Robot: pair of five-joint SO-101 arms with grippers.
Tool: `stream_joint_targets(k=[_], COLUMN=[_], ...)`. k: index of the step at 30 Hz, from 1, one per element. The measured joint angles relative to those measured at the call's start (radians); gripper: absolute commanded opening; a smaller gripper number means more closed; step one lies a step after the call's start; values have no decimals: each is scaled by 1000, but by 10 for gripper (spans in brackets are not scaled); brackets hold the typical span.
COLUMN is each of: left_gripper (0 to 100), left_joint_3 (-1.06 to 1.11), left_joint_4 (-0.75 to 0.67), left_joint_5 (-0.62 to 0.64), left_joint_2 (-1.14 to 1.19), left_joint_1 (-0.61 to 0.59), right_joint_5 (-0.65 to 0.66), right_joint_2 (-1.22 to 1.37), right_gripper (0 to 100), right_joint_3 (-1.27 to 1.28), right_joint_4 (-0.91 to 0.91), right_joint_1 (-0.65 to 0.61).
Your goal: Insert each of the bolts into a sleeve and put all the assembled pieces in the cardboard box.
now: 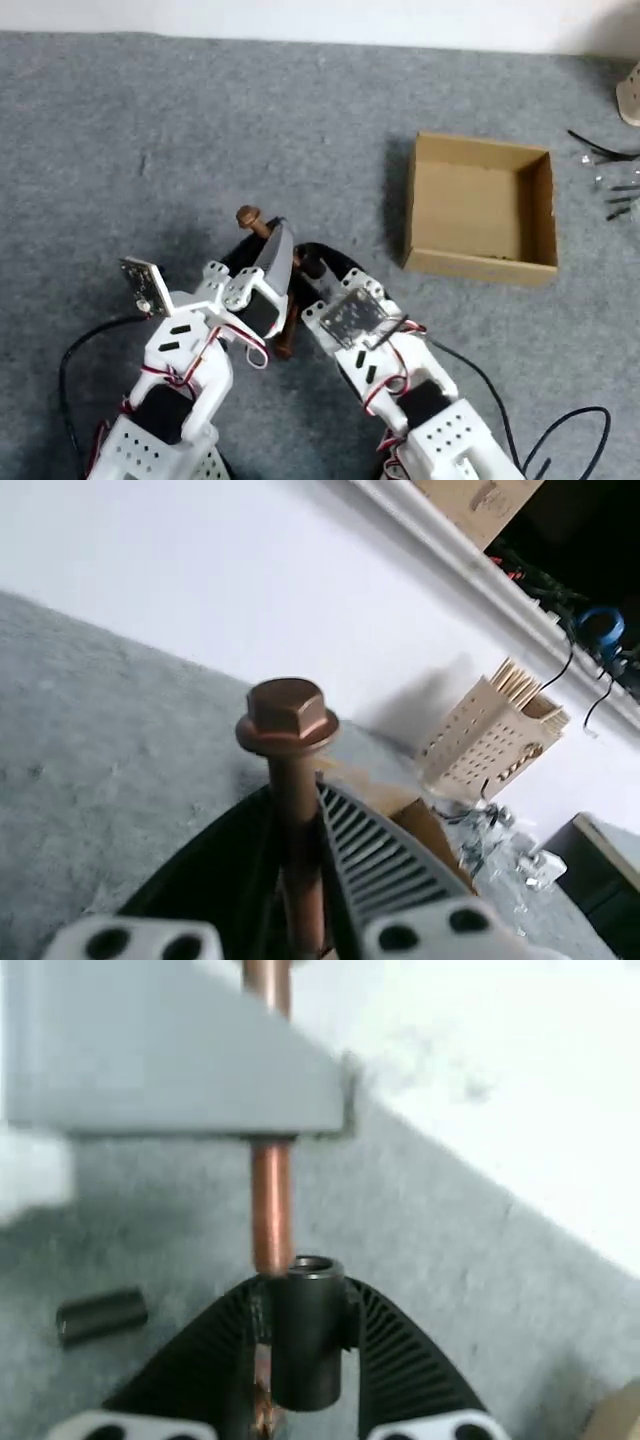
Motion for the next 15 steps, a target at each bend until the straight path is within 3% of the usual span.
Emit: stream_joint_targets(k=[3, 10, 15], left_gripper=[7, 7, 7], left_joint_3=[0, 0, 0], left_joint_4=[-25, -58, -58], left_joint_5=[2, 0, -12], left_joint_2=[-14, 0, 0], left_joint_1=[-2, 3, -2], right_joint_5=[3, 5, 5], right_joint_2=[-138, -433, -448], right_gripper=[5, 5, 5], right_joint_3=[0, 0, 0], right_joint_4=[57, 410, 442], right_joint_1=[2, -38, -46])
